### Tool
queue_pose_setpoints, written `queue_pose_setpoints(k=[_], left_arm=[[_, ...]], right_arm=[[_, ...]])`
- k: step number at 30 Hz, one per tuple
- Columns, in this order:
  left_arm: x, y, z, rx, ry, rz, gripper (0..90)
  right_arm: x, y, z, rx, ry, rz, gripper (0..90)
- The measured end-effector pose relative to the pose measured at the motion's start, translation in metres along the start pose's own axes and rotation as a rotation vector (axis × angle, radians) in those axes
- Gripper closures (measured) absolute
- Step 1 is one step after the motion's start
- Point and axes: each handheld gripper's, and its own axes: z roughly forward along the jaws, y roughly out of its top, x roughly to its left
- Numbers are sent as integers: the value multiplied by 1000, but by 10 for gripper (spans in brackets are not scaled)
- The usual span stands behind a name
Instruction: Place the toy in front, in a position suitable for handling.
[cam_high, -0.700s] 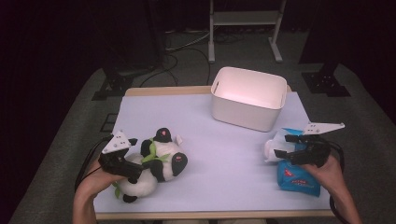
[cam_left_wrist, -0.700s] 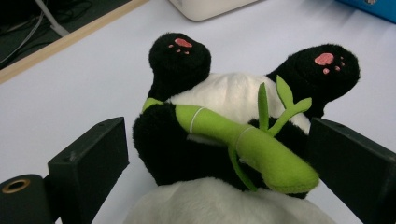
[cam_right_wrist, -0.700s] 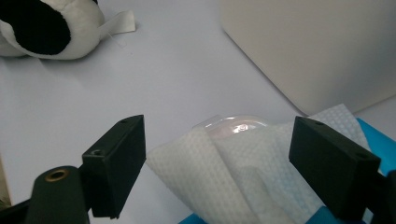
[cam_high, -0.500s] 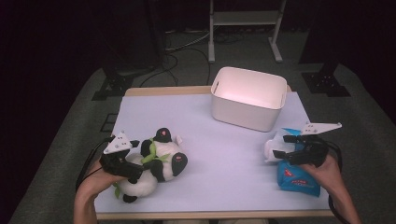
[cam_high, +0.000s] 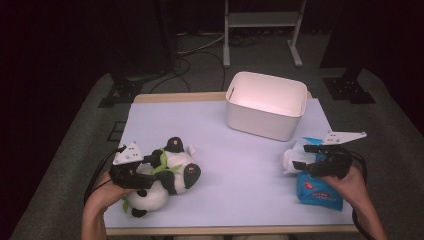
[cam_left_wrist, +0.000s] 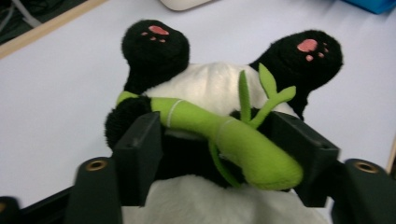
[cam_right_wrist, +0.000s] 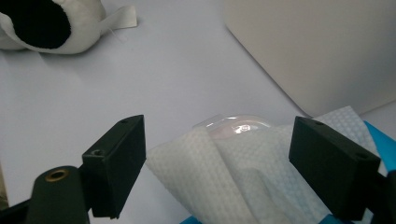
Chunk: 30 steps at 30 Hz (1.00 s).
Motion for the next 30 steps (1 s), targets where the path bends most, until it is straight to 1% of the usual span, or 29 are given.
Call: queue_pose_setpoints(k=[2,3,5,6,7,8,10,16,17,21,23,24,25,26,29,30], left_arm=[[1,0,-1,2,-2,-9,432],[1,0,-1,-1,-8,-13,483],[2,0,-2,-6,-17,-25,553],[2,0,-2,-6,-16,-24,610],[2,1,-1,1,-16,-26,632],[2,1,-2,6,-16,-24,678],[1,2,-2,12,-18,-17,722],[2,6,-3,15,10,-24,744],[3,7,-4,23,14,-24,745],[3,11,-6,31,22,-23,747],[4,14,-8,30,32,-26,747],[5,15,-8,30,30,-24,747],[4,16,-8,18,32,-29,747],[5,17,-9,24,27,-18,748],[4,21,-9,4,13,-13,747],[3,23,-9,7,11,-4,747]], right_arm=[[-1,0,0,4,2,2,176],[-1,0,0,3,1,1,176],[-1,0,-1,-1,2,2,176],[0,0,-1,0,1,2,176],[0,0,-1,0,1,1,176],[0,0,-1,-1,3,-1,176],[1,-1,0,8,0,-4,176],[3,-1,2,17,4,-6,176],[3,0,3,19,6,-6,176],[4,-1,5,26,8,-9,176],[4,-1,5,27,9,-9,176],[4,-1,6,29,10,-8,176],[4,-1,6,30,10,-7,177],[4,-1,6,32,6,-8,177],[5,0,4,27,6,-12,177],[5,0,3,23,8,-12,177]])
